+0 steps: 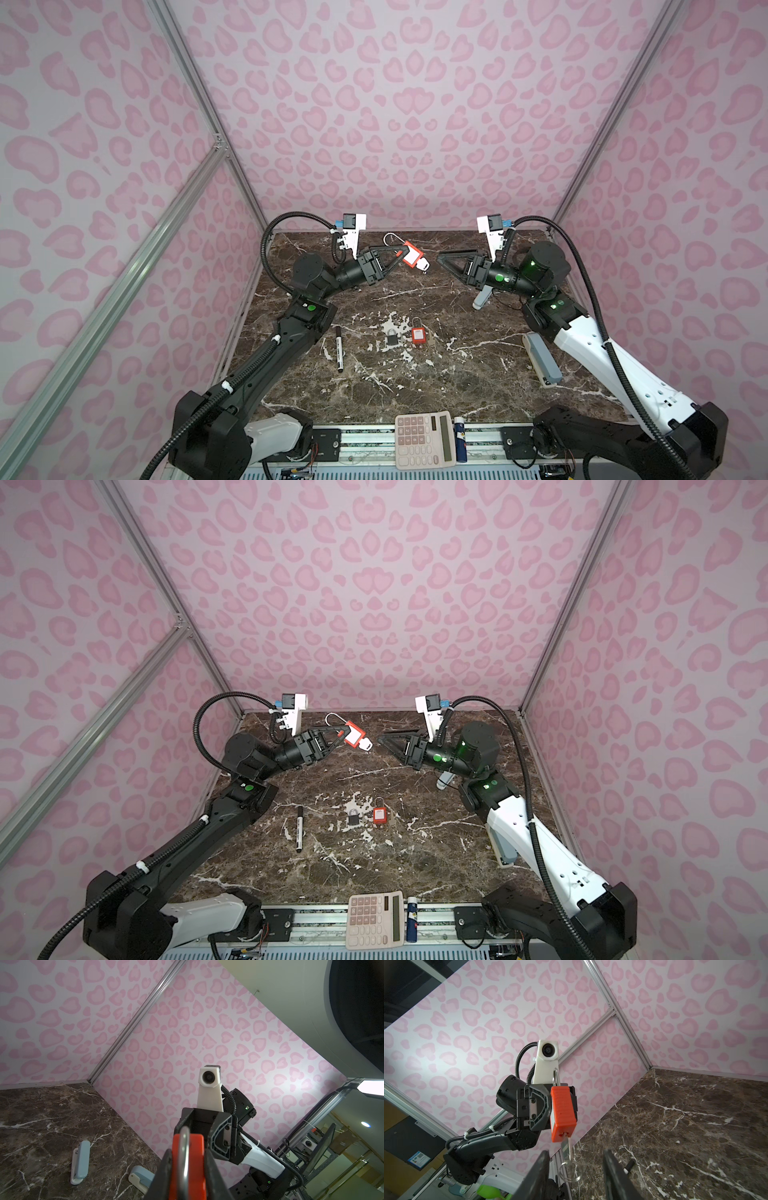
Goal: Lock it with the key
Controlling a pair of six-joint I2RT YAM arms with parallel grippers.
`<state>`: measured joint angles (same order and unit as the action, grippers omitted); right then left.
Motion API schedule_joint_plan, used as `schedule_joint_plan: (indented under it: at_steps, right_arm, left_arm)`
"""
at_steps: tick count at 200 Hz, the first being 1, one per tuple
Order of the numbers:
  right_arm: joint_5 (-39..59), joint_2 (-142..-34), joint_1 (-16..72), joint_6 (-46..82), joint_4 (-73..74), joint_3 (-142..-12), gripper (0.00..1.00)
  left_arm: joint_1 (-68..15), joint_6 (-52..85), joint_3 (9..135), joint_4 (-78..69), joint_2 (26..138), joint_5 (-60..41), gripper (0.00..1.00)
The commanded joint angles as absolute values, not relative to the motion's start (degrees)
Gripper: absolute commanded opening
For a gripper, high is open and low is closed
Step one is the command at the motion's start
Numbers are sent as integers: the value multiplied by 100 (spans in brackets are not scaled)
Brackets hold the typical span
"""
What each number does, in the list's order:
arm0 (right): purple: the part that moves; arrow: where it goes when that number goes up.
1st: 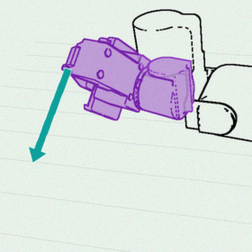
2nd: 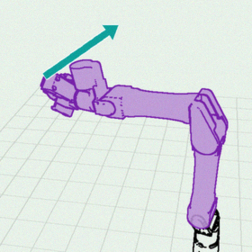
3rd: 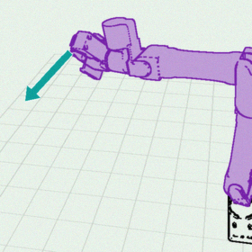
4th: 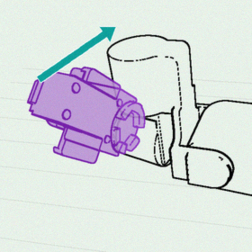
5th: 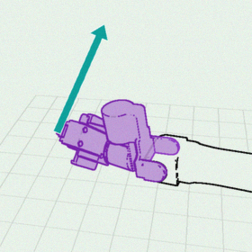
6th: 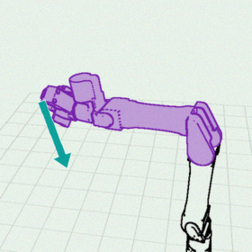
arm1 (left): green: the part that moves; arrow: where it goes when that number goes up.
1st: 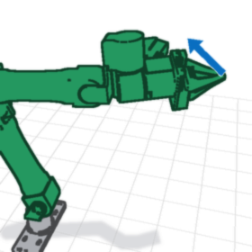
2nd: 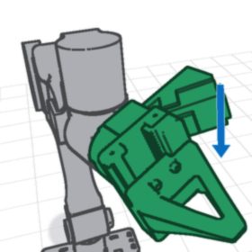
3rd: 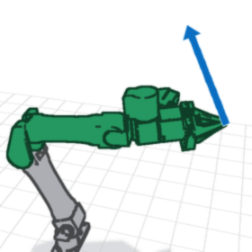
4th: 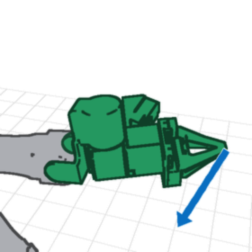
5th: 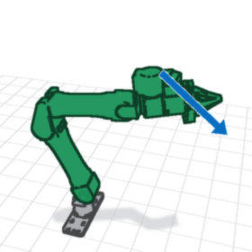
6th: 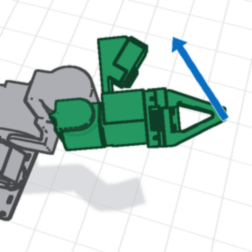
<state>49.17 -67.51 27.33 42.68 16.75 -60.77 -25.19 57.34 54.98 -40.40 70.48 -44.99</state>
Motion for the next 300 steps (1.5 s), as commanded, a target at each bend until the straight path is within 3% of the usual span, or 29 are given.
schedule_joint_plan:
  at_steps: [1,77,207,300]
  right_arm:
    - [5096,-6878,2859,4377,1986,-6179,40]
    - [5231,-7053,3139,4403,1942,-6244,36]
    - [5226,-7207,3206,4346,1674,-6388,6]
    - [5004,-7066,3192,4140,1224,-6357,0]
  left_arm:
    - [-2515,5739,5485,-4316,6979,-4514,4]
    - [-2518,5735,5491,-4307,6979,-4515,4]
    - [-2505,5732,5535,-4237,7032,-4494,4]
    - [-2327,5943,5399,-4244,7062,-4225,4]
